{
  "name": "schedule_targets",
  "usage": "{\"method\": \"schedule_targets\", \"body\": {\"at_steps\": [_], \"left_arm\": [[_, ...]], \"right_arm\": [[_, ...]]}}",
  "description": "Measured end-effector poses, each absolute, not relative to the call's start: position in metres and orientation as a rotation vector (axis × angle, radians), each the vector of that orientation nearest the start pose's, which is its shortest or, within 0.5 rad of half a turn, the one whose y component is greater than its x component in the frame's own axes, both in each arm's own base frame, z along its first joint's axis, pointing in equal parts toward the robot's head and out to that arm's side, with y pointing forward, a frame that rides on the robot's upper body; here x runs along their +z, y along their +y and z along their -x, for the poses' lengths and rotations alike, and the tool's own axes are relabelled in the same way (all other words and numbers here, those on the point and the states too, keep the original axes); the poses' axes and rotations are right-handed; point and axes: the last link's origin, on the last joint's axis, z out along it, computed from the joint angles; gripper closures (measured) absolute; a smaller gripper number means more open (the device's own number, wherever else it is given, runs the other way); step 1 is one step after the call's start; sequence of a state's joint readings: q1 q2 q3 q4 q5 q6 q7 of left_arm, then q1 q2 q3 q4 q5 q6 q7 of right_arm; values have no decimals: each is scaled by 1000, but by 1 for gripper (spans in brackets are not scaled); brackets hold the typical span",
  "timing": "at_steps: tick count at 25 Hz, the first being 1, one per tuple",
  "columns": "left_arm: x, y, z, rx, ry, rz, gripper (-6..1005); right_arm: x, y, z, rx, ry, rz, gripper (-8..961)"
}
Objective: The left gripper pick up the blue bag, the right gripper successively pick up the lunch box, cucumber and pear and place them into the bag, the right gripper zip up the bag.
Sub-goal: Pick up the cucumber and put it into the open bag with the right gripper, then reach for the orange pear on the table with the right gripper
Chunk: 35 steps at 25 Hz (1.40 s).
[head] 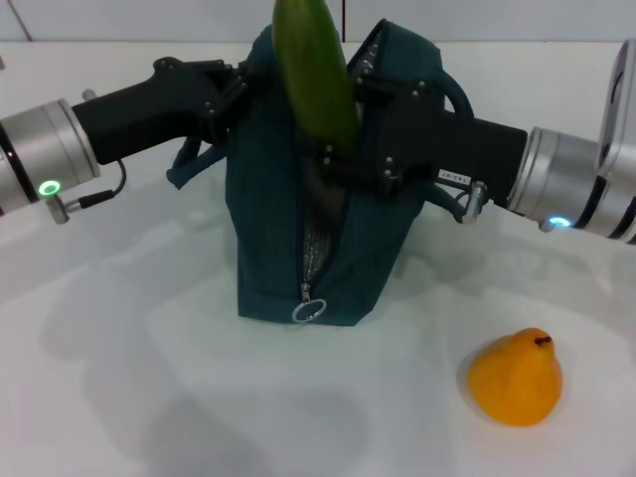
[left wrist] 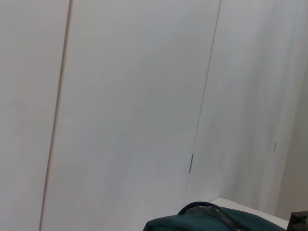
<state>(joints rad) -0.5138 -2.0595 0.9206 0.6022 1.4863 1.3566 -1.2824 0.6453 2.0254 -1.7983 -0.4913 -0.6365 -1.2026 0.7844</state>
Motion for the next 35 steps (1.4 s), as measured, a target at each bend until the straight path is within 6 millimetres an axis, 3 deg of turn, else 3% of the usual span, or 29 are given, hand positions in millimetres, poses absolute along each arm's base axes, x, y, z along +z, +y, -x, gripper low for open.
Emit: {"method": "schedule_targets", "body": {"at_steps": [10,16,22,27,35], "left_arm": [[10,367,234,-966,-540,2429,919],[9,367,238,-955,-557,2418,919],[11,367,239,-958,-583,2414,918],[10,370,238,-951,-581,2401,918],[4,369,237,-956,-593,2403,917]], "right_arm": [[-56,364,-149,1106,7,2502,188],[-24,359,-160,1200,-4,2441,76],[25,330,-192,1151,-81,2723,80],[60,305,-232,1079,-70,2824,83],[61,270,-279,904,33,2882,87]]}}
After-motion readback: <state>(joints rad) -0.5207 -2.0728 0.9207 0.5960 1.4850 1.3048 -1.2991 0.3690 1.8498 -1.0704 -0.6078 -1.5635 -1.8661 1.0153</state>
